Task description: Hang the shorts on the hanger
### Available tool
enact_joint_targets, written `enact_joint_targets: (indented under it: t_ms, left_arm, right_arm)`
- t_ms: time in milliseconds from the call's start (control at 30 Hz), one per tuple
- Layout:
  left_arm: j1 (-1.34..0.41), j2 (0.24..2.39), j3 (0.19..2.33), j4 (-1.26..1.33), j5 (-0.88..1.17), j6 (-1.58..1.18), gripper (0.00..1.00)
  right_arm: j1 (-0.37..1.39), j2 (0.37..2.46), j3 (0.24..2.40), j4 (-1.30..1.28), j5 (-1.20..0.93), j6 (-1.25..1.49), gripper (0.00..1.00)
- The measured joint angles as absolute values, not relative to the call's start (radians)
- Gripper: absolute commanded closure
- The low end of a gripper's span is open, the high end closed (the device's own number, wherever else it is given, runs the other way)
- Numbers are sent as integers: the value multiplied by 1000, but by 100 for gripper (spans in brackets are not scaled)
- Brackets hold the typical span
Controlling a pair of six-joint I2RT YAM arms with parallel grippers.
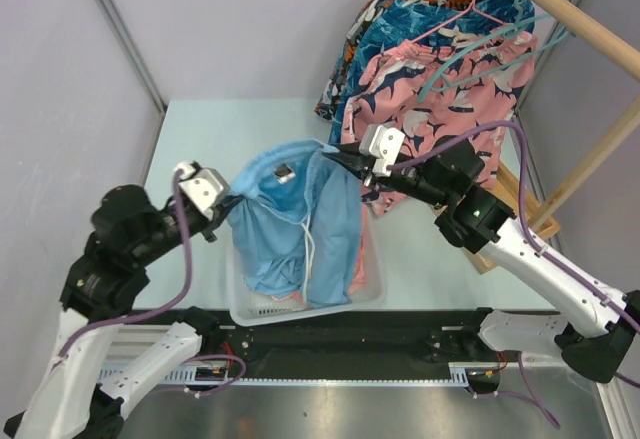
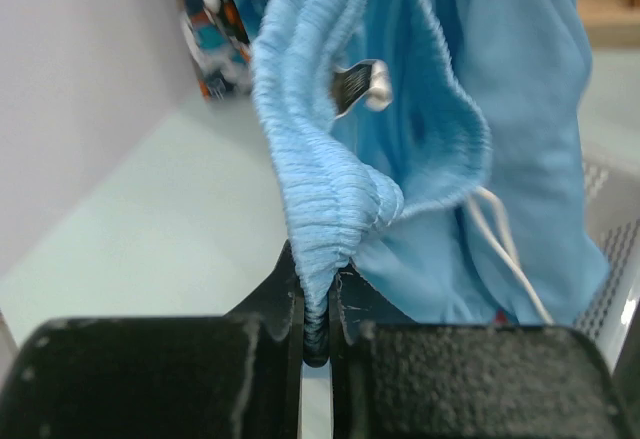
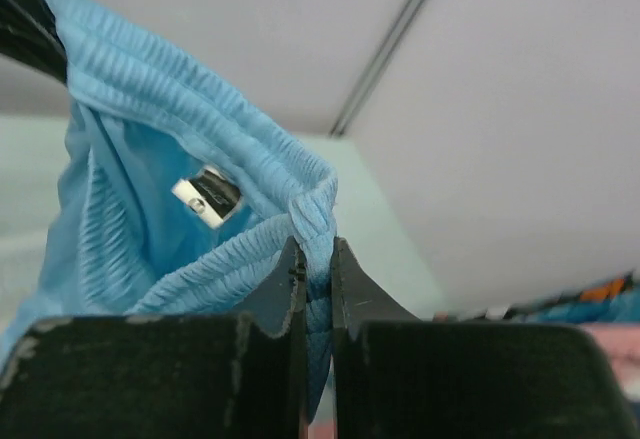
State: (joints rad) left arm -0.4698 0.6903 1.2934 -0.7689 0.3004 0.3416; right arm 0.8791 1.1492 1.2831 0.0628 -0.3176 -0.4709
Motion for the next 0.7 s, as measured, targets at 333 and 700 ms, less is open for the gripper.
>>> enact_joint_targets:
  t_ms: [333,700]
  left_arm:
    - [-469,688,910,-781,294,379,100]
    - [-381,852,756,-688,293,416,49]
  right_arm:
    - [677,1191,1077,-237,-638,-505,100]
    - [602,1357,1060,-287,-716,-569,55]
